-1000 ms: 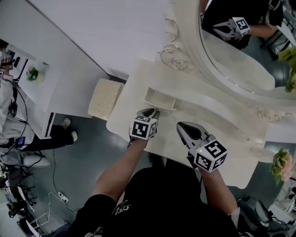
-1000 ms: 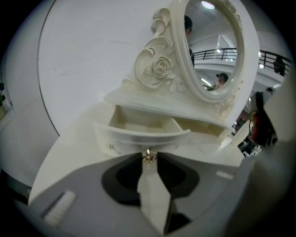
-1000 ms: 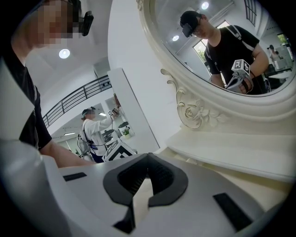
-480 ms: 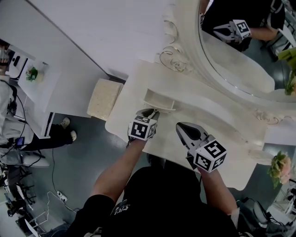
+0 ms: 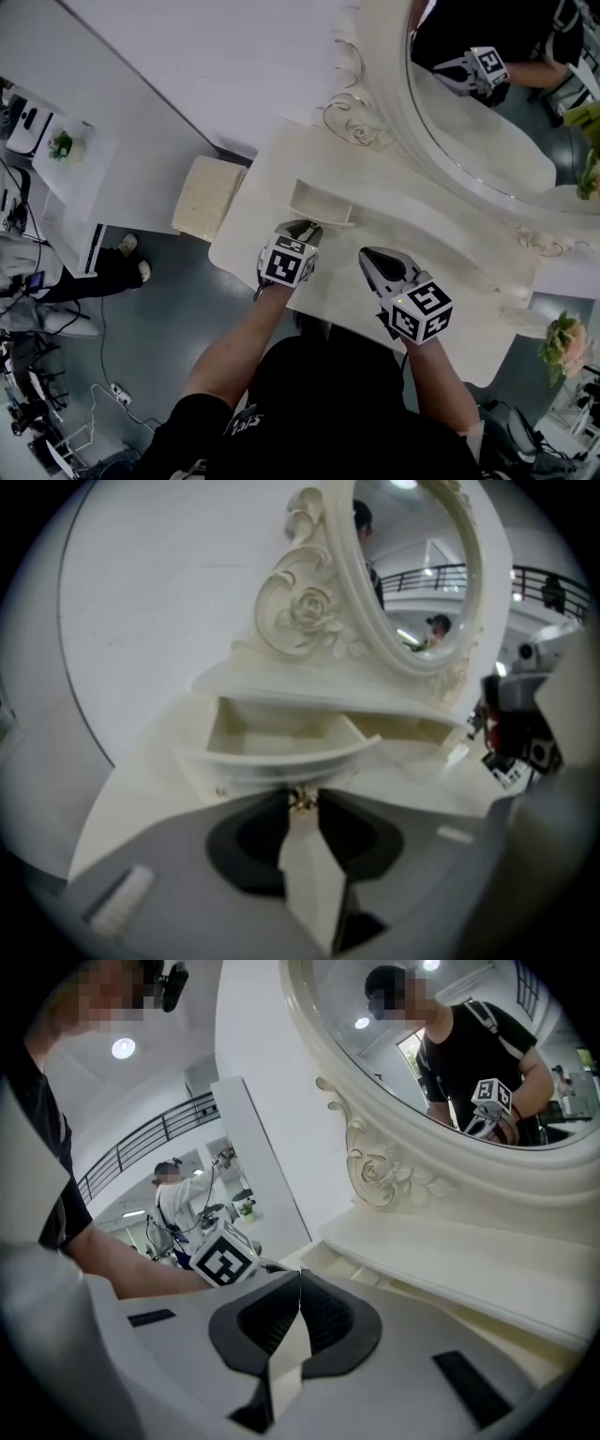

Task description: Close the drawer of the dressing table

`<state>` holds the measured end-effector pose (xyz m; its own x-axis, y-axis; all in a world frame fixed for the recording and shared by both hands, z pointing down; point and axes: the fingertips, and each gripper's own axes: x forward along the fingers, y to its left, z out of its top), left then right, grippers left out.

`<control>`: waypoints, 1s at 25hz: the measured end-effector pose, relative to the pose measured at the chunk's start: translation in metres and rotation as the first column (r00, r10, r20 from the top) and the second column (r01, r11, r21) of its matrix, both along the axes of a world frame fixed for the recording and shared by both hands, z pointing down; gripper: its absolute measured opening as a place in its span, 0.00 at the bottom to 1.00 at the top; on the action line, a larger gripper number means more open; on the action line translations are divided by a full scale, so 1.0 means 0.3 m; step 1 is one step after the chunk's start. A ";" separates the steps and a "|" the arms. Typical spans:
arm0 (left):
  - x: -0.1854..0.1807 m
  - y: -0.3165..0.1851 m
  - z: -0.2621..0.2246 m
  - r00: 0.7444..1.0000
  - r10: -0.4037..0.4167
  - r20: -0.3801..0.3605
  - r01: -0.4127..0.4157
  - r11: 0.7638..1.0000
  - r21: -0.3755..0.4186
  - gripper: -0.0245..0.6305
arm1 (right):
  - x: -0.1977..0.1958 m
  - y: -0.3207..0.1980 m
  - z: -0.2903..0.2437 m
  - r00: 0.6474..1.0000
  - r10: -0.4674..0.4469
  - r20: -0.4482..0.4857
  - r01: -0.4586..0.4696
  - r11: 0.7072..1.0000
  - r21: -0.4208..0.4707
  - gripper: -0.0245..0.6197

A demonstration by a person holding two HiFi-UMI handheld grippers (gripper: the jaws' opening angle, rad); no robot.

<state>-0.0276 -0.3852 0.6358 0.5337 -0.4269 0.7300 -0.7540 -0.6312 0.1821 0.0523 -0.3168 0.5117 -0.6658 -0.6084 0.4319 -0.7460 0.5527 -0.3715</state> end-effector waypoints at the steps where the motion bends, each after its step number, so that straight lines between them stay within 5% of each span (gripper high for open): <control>1: 0.000 0.001 -0.001 1.000 -0.003 -0.004 0.003 1.000 0.002 0.19 | 0.001 -0.011 0.022 1.000 -0.008 -0.027 0.008 1.000 -0.003 0.05; 8: -0.003 -0.004 -0.001 0.992 -0.056 -0.111 0.053 0.998 -0.032 0.20 | -0.031 -0.121 0.167 0.983 -0.064 -0.173 0.064 0.998 -0.008 0.19; 14: -0.018 -0.009 -0.009 0.992 -0.081 -0.100 0.081 0.997 -0.010 0.26 | -0.034 -0.178 0.256 0.963 -0.066 -0.260 0.066 0.998 -0.012 0.22; 25: -0.035 -0.024 -0.006 0.992 -0.086 -0.095 0.086 0.996 -0.005 0.34 | -0.040 -0.200 0.334 0.931 -0.102 -0.351 0.114 0.993 0.015 0.16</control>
